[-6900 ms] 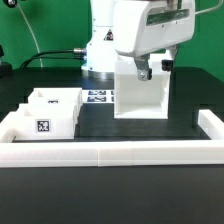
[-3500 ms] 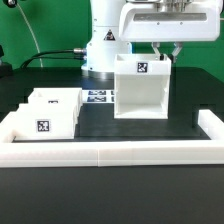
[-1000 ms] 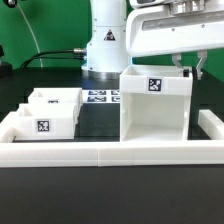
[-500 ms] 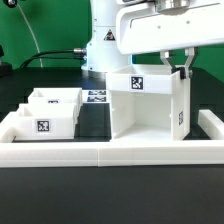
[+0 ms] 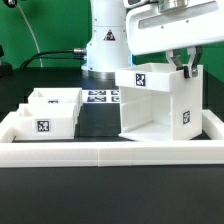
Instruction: Assemble drawer
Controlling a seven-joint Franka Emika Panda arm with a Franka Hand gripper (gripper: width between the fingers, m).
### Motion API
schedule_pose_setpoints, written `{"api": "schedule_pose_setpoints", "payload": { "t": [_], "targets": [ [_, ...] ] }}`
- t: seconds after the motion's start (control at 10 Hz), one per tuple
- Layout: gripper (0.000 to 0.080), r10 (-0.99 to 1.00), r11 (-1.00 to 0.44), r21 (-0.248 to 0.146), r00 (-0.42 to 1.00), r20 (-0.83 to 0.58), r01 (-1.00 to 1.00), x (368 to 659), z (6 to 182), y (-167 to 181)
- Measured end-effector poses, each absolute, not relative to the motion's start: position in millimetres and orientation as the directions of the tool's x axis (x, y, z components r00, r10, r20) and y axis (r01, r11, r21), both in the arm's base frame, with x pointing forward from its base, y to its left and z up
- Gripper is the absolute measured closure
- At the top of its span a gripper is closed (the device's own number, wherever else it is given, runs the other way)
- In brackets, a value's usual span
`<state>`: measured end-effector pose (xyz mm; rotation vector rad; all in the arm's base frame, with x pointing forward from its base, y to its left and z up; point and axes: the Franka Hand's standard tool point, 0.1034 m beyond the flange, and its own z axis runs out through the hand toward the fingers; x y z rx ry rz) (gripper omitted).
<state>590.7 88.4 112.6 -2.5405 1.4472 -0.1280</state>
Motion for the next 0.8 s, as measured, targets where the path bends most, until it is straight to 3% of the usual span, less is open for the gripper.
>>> {"api": "schedule_pose_setpoints", "payload": {
  "t": [0.1,0.5,0.8],
  "targets": [
    [0.0755,-0.924,-0.352,-0.222,0.375,-0.074,-0.91,590.8,111.5,86.8],
    [0.0755,-0.968,-0.184,-0.222,0.216,-0.129,-0.958,598.0,111.5,85.5],
    [0.0755,-0.966,-0.191,-0.223,0.224,-0.131,-0.956,598.0,111.5,87.2]
  ]
}}
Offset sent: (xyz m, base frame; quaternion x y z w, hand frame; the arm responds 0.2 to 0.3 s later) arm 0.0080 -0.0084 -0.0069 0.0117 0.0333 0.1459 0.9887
